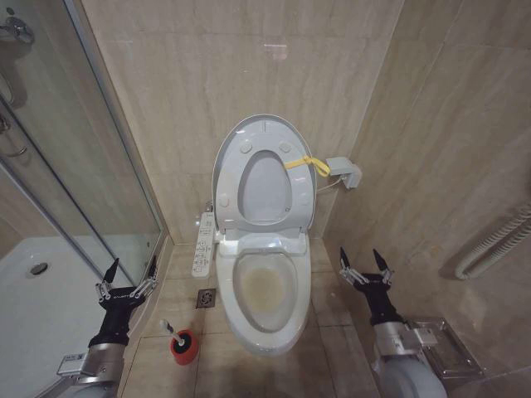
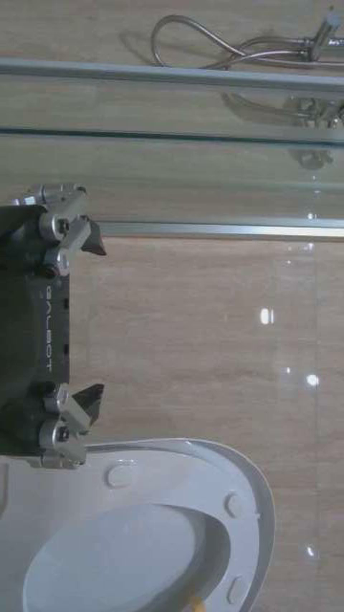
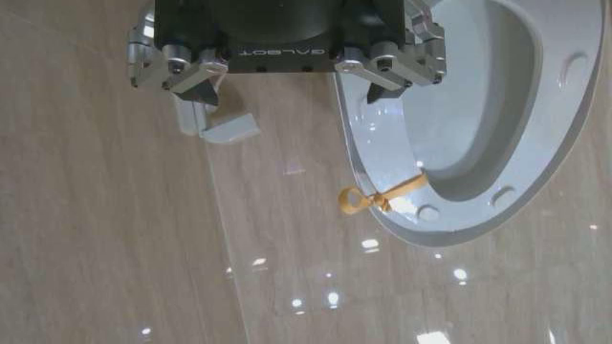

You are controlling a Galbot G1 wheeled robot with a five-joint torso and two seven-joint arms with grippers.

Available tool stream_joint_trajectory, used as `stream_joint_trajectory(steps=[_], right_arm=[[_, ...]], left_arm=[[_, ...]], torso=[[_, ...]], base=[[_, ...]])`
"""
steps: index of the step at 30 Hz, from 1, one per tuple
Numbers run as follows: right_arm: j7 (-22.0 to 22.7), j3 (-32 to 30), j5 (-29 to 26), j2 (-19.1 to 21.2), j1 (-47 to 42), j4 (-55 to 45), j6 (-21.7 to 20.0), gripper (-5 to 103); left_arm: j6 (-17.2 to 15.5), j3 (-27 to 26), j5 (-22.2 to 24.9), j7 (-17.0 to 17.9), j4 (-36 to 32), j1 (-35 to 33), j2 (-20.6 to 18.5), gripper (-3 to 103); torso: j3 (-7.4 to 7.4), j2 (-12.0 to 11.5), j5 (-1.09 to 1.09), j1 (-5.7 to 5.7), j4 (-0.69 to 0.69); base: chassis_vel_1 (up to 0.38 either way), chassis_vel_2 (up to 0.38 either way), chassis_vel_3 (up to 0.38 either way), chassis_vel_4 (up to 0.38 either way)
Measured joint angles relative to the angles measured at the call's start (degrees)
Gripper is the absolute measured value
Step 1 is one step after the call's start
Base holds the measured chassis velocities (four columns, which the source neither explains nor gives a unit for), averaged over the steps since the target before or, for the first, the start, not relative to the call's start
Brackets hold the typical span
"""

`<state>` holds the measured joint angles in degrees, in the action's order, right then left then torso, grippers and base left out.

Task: Open the toilet lid, clean the toilet bowl with a toilet brush, close the toilet lid, and flush.

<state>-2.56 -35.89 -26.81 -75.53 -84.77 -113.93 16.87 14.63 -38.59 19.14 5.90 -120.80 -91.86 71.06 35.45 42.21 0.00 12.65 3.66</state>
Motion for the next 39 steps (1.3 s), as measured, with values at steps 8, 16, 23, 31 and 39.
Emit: stream_joint_trajectory(steps=[8, 16, 23, 31, 39], right_arm=[[-0.96, 0.17, 2.01, 0.69, 3.62, 3.58, -0.14, 100], [2.38, 0.11, 0.25, 1.44, 6.41, 6.53, -1.04, 100], [4.25, -0.6, -0.37, 2.59, 7.05, 6.72, -1.31, 100], [4.64, -1.29, 1.63, 2.67, 7.74, 6.8, -1.04, 100], [5.9, -1.06, 2.39, 2.27, 9.93, 8.43, -0.47, 100]], left_arm=[[0.0, 0.0, 0.0, 0.0, 0.0, 0.0, 0.0, 92], [0.0, 0.0, 0.0, 0.0, 0.0, -0.01, 0.0, 92], [0.0, 0.0, 0.0, 0.0, 0.0, 0.0, 0.0, 92], [0.0, 0.0, 0.0, 0.0, 0.0, 0.03, 0.0, 92], [0.0, 0.0, 0.0, 0.0, 0.0, -0.01, 0.0, 92]], torso=[[0.0, 0.0, 0.0, 0.0, 0.0], [0.0, 0.0, 0.01, 0.0, 0.0], [0.0, 0.0, 0.01, -0.01, 0.01], [0.01, -0.01, 0.0, 0.03, -0.01], [-0.01, 0.01, 0.01, -0.04, 0.01]], base=[[0.0, 0.0, 0.0, 0.0], [0.0, 0.0, 0.0, 0.0], [-0.05, 0.04, 0.043, -0.052], [-0.059, 0.074, 0.065, -0.074], [0.0, 0.0, 0.0, 0.0]])
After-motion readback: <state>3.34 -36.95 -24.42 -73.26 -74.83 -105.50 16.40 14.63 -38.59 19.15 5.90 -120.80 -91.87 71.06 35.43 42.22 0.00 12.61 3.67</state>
